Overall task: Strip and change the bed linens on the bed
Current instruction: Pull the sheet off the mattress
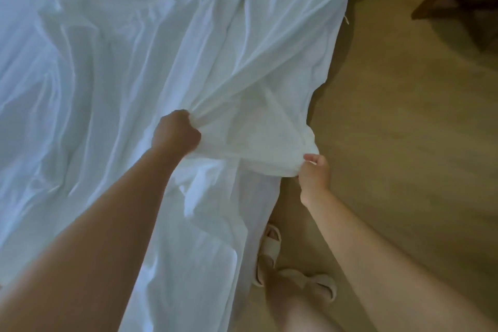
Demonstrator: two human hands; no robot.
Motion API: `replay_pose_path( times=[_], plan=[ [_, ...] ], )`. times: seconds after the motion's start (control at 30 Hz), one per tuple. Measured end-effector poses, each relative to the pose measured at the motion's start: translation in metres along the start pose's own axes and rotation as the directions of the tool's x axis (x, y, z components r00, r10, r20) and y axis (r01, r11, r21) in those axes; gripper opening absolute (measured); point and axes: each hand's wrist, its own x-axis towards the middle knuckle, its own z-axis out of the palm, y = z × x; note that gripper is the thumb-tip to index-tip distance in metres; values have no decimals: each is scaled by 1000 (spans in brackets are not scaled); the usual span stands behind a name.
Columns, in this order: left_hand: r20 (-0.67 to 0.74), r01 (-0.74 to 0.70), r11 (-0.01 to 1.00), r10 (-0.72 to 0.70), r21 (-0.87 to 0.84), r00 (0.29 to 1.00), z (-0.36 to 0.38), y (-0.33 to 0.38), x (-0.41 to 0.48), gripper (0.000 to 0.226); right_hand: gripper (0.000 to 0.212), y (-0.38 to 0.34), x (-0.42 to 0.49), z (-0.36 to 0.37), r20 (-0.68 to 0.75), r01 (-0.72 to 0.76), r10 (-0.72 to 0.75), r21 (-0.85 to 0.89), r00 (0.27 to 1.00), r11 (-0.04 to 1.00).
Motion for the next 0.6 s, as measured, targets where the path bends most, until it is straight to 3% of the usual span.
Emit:
replay_pose_path(
  times=[0.07,0.13,0.23,0.3,0.37,0.43,0.5,0.57,0.6],
  plan=[
    [-43,45,997,-48,-67,998,9,-8,6,2,34,9,-4,6,16,0,0,-22,1000,1000],
    [28,195,916,-198,-350,980,24,-11,7,17,34,14,-12,18,13,10,-10,-12,1000,1000],
    [243,460,541,-425,-704,872,37,-13,4,39,42,23,-29,36,65,76,-73,-35,995,996],
    [416,556,316,-414,-769,810,42,-18,8,37,46,30,-42,46,130,130,-118,-84,984,988],
    [527,605,180,-344,-775,777,40,-20,9,17,43,37,-55,52,203,186,-158,-126,966,974],
    [528,611,203,-345,-765,776,33,-25,10,9,39,44,-64,57,248,201,-159,-153,956,968],
    [472,571,299,-343,-765,812,23,-32,10,14,36,48,-70,61,252,183,-138,-167,958,969],
    [376,478,478,-298,-737,877,15,-38,4,13,27,46,-73,64,255,121,-85,-126,963,985],
    [326,379,627,-205,-681,923,14,-39,-1,11,18,44,-75,65,276,64,-46,-59,960,996]
  ],
)
